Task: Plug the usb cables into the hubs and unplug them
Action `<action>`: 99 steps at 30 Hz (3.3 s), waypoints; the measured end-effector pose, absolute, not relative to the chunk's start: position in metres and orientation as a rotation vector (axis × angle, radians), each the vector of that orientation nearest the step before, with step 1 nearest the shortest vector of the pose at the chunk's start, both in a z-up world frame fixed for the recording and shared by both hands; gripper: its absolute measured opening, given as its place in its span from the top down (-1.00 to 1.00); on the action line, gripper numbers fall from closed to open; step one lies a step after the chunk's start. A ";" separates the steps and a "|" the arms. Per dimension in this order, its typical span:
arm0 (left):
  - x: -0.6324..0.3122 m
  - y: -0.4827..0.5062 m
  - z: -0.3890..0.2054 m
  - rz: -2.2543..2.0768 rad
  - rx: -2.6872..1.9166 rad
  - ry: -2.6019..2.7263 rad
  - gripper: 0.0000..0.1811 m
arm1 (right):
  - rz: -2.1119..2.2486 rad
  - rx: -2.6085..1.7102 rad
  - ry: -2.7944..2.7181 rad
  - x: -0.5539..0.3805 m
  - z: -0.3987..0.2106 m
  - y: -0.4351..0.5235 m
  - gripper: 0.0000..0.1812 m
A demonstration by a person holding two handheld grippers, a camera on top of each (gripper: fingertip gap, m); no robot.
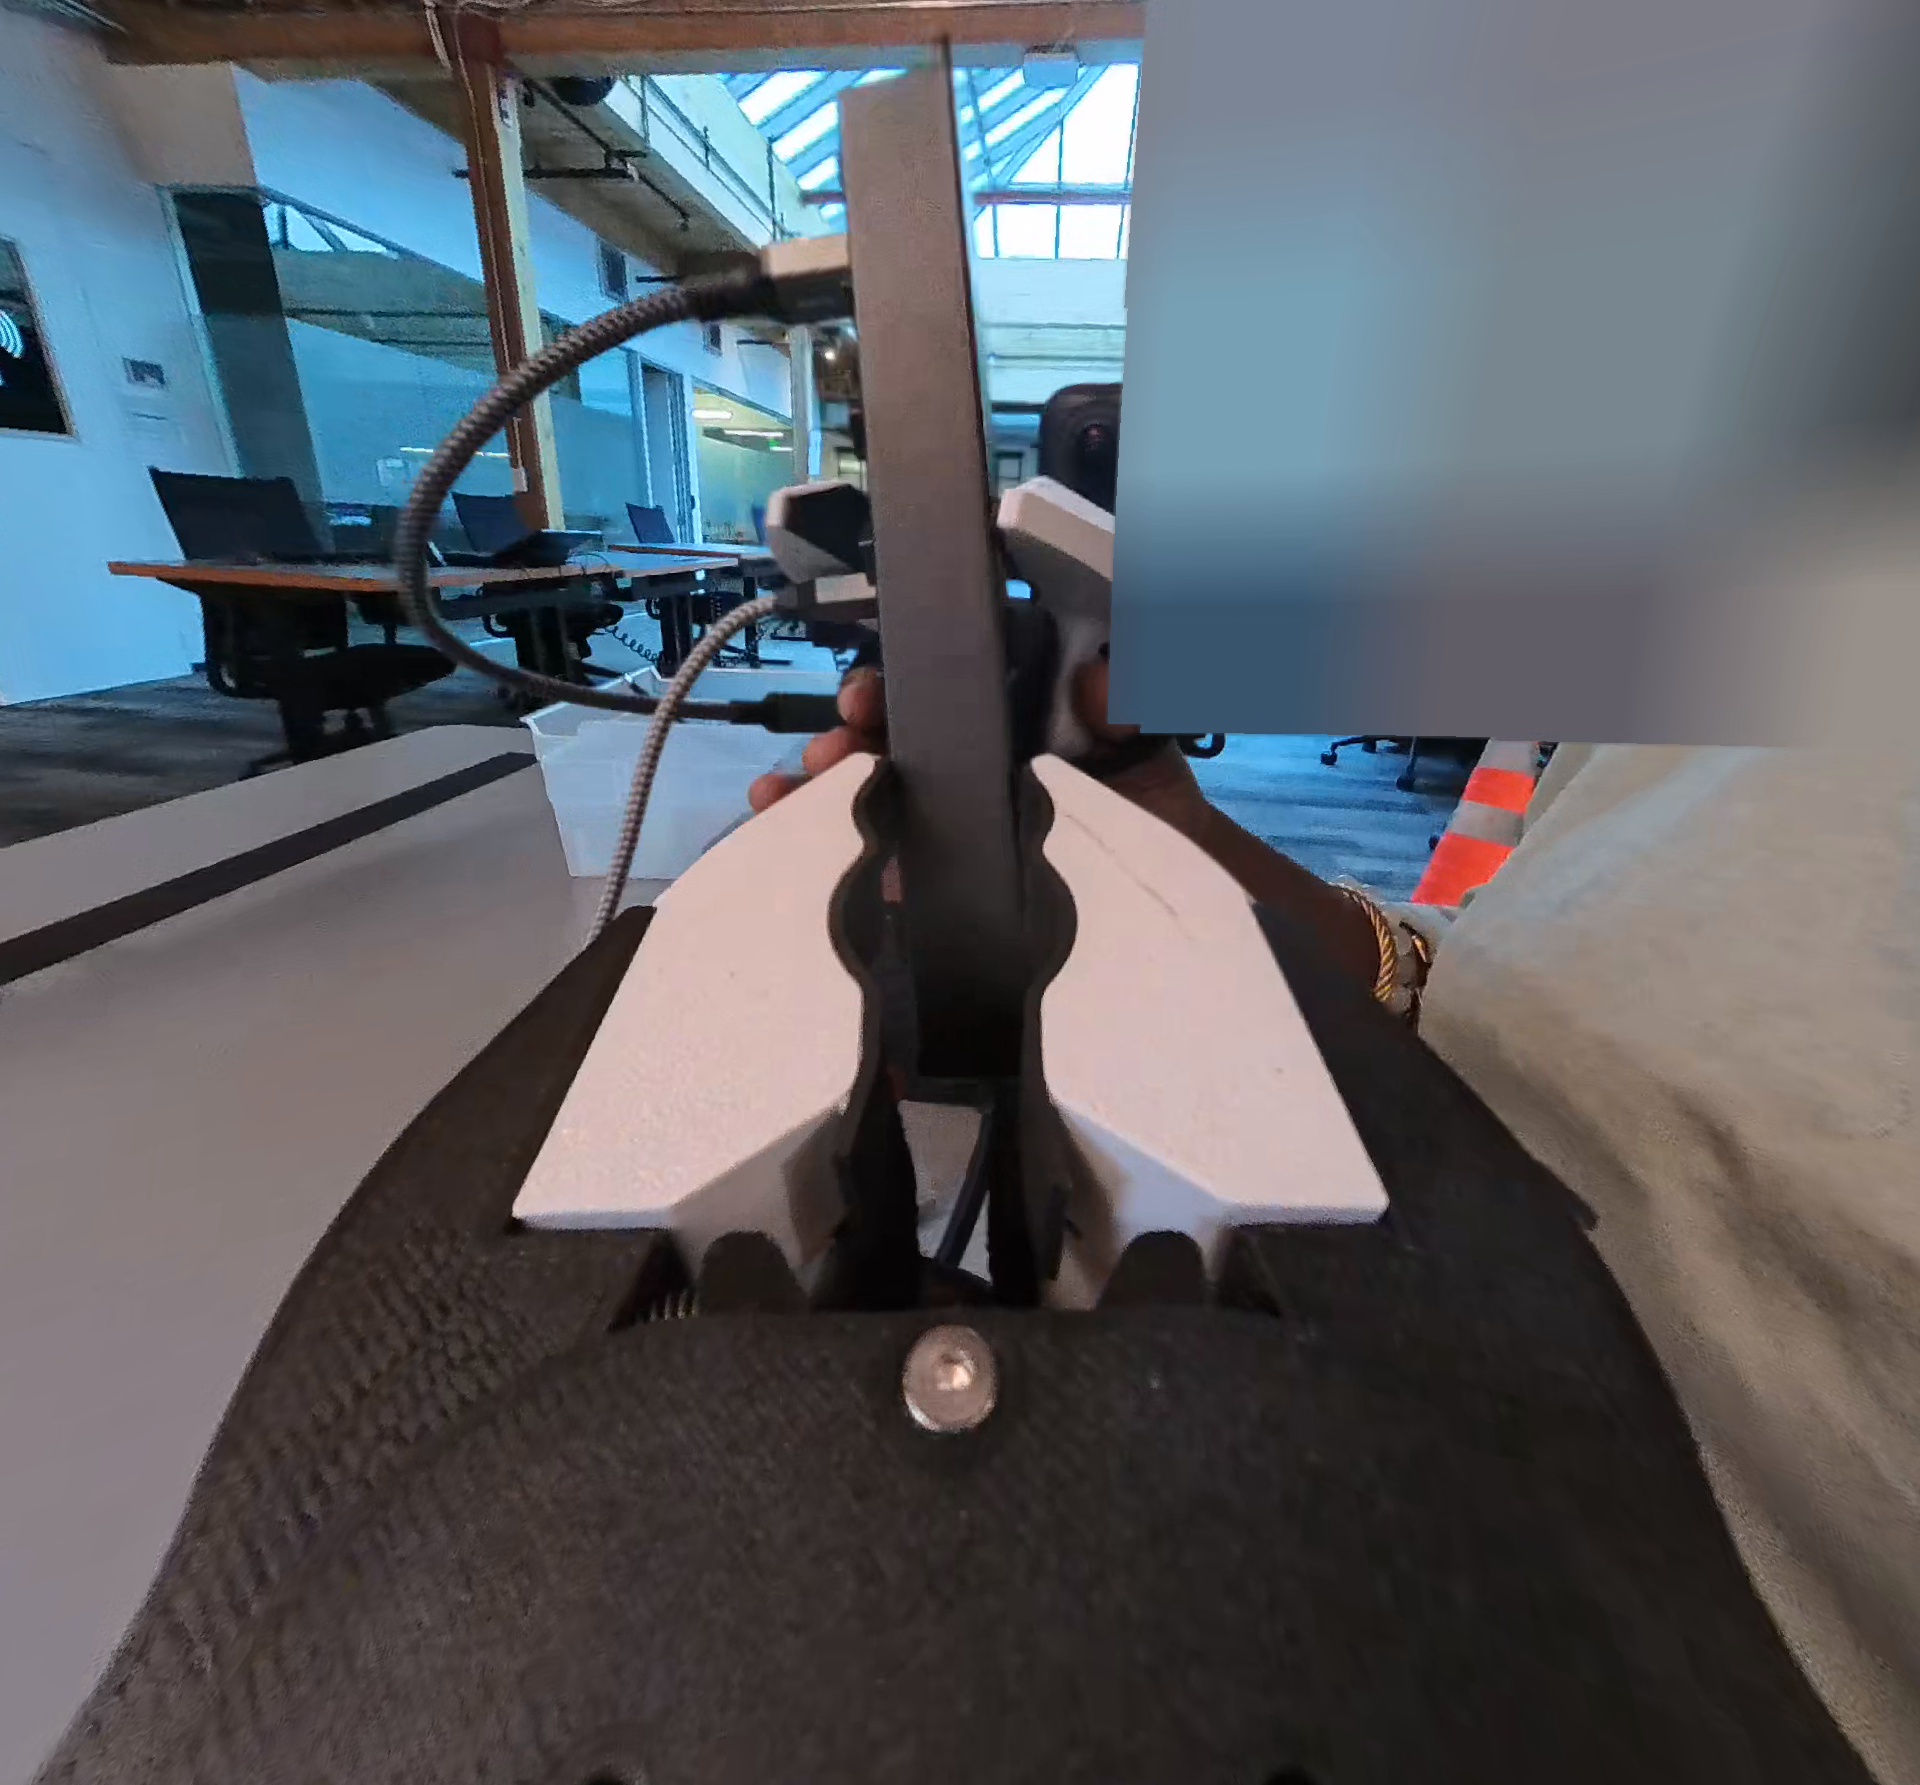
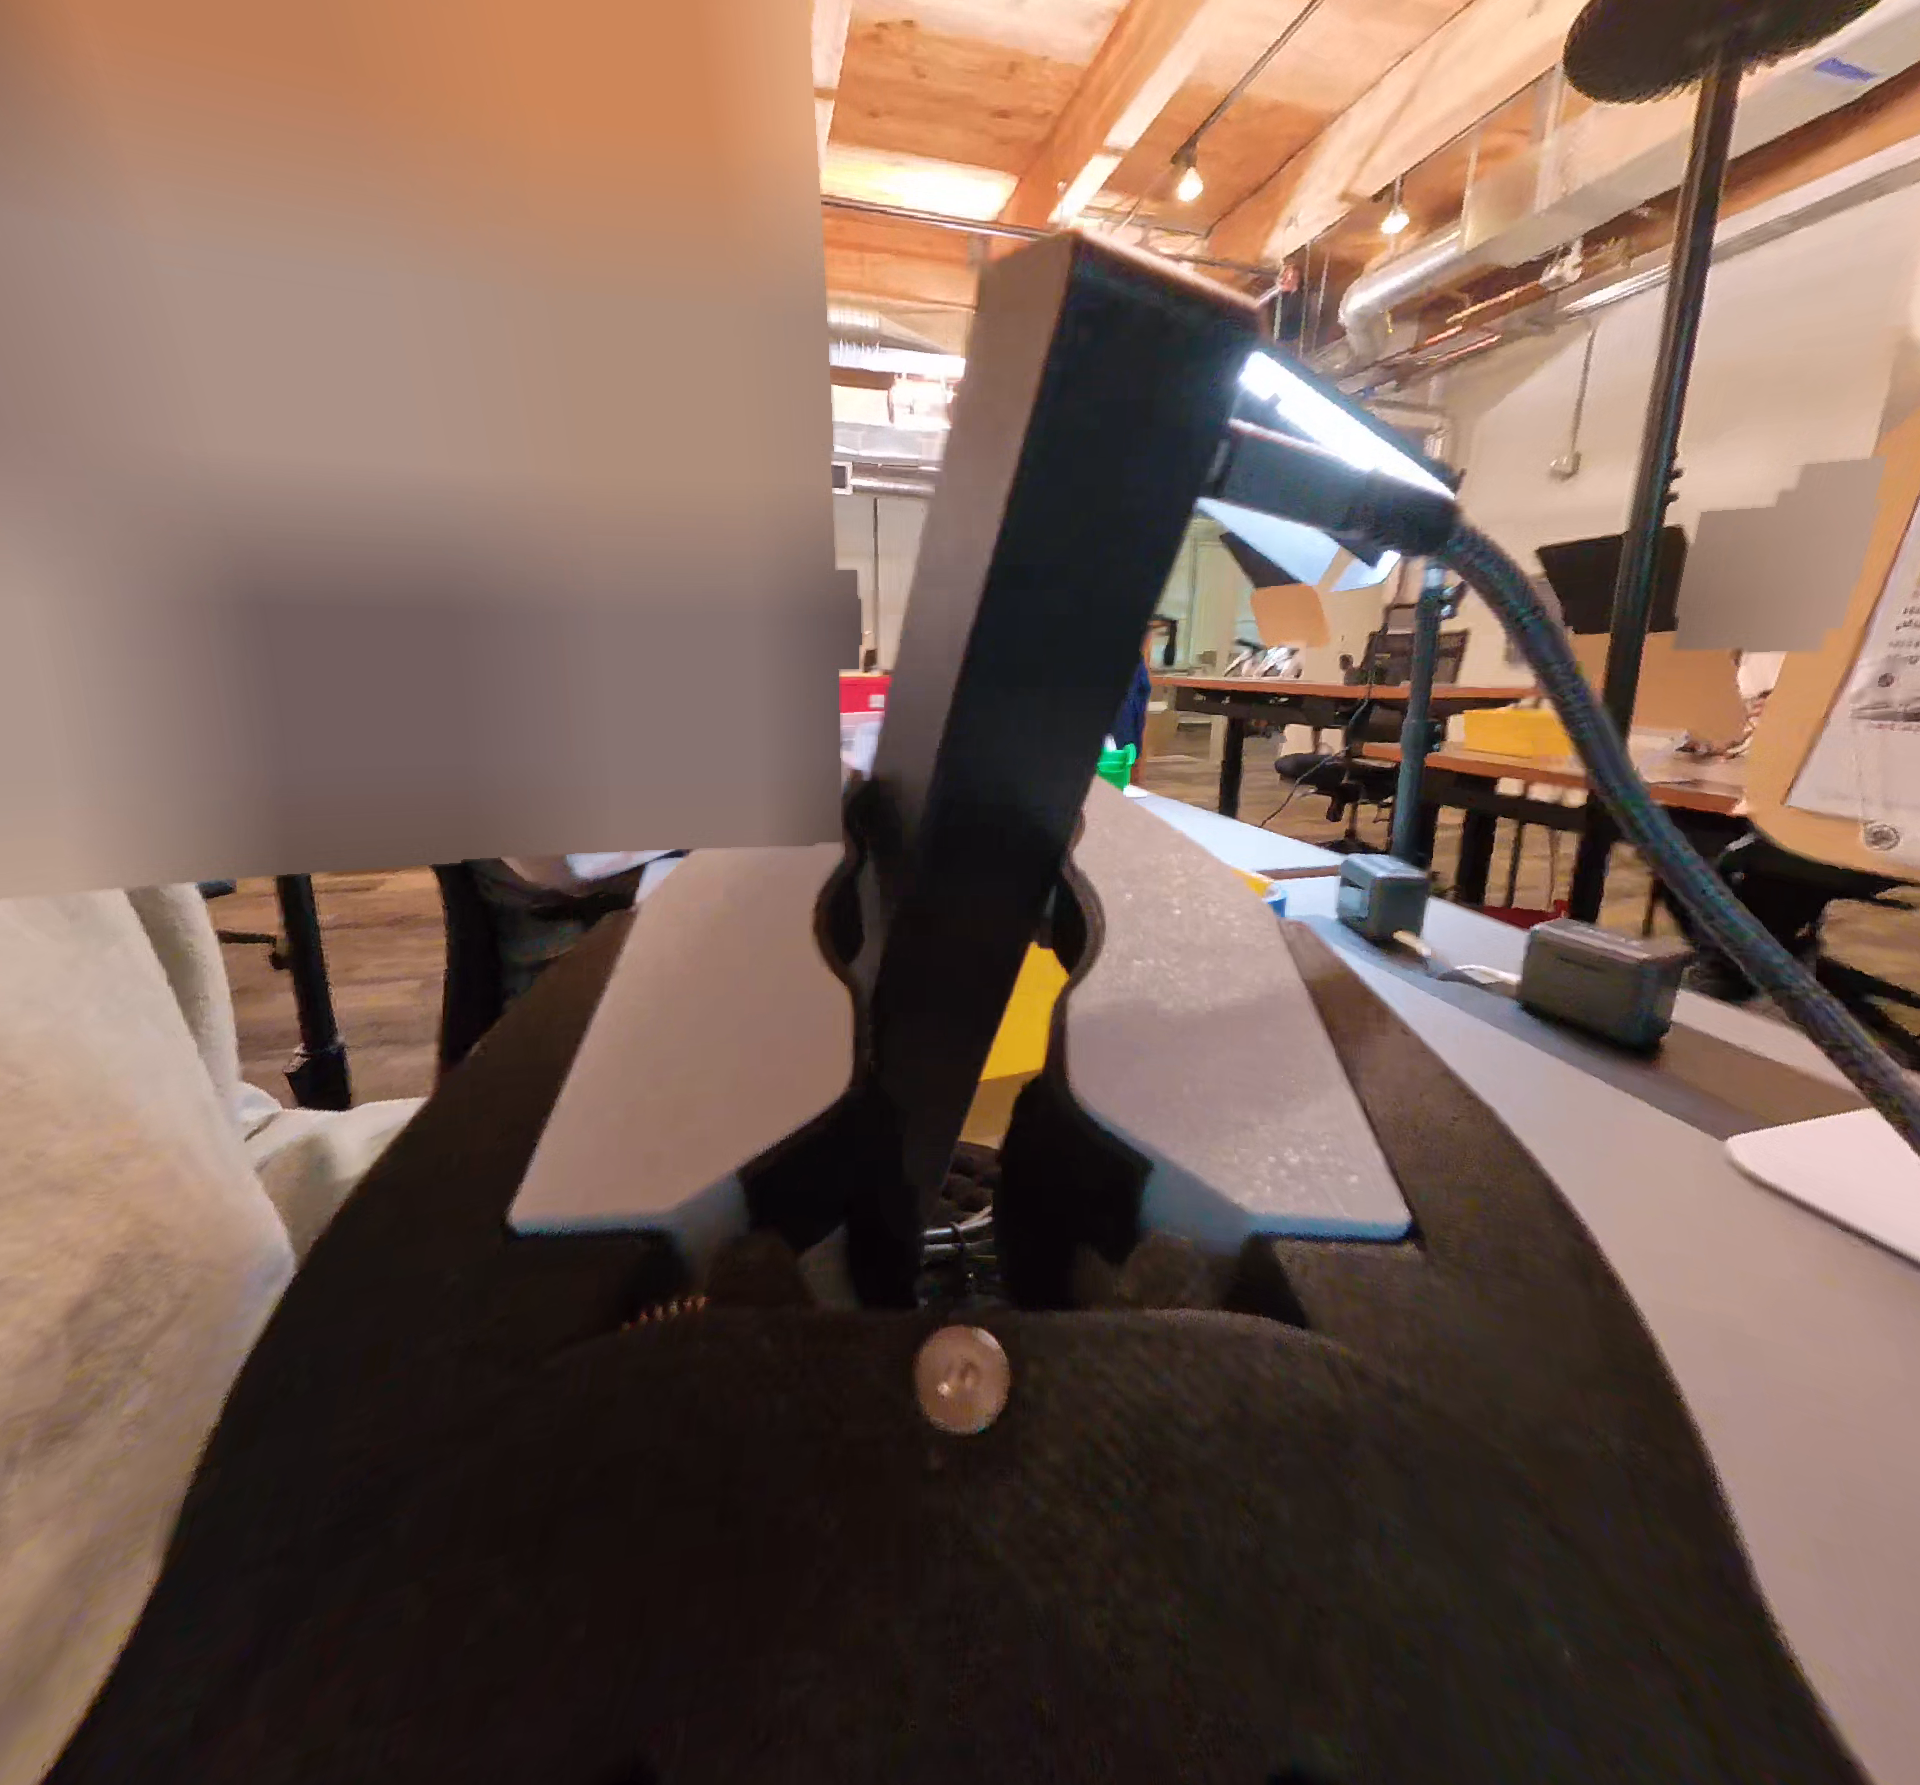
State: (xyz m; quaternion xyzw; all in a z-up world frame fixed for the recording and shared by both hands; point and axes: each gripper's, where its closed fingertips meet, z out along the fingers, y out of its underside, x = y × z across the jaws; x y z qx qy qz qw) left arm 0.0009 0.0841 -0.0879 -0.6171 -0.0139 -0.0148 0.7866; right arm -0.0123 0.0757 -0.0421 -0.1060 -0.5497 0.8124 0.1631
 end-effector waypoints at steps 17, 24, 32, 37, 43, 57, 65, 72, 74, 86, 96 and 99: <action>-0.042 0.100 -0.039 0.576 -1.291 -0.255 0.30 | 1.109 -0.285 -1.522 -0.056 -0.075 0.077 0.70; -0.033 0.085 -0.045 0.363 -1.254 -0.168 0.40 | 1.103 -0.016 -1.555 -0.038 -0.083 0.058 0.54; -0.035 0.045 -0.070 0.400 -1.373 -0.047 0.40 | 1.770 0.448 -1.980 0.062 -0.128 0.066 0.58; -0.033 0.040 -0.083 0.367 -1.348 -0.048 0.40 | 1.436 0.031 -2.282 0.024 -0.162 0.169 0.60; -0.018 0.050 -0.101 0.363 -1.409 0.076 0.40 | 1.204 -0.507 -1.637 0.002 -0.081 0.310 0.67; 0.016 0.075 -0.122 0.381 -1.526 0.315 0.40 | 1.455 0.499 -2.187 0.042 -0.099 0.057 0.59; 0.009 0.070 -0.120 0.404 -1.492 0.267 0.40 | 1.378 0.343 -2.234 0.023 -0.111 0.049 0.81; 0.020 0.075 -0.128 0.397 -1.507 0.368 0.40 | 1.351 0.463 -2.278 0.036 -0.119 0.055 0.83; 0.023 0.076 -0.129 0.401 -1.506 0.383 0.40 | 1.358 0.551 -2.297 0.037 -0.120 0.057 0.83; 0.018 0.074 -0.126 0.399 -1.484 0.342 0.41 | 1.353 0.461 -2.230 0.035 -0.116 0.058 0.82; 0.005 0.071 -0.122 0.357 -1.481 0.227 0.40 | 1.392 0.298 -2.225 0.022 -0.109 0.057 0.82; 0.012 0.074 -0.125 0.357 -1.489 0.277 0.39 | 1.343 0.354 -2.240 0.030 -0.114 0.061 0.82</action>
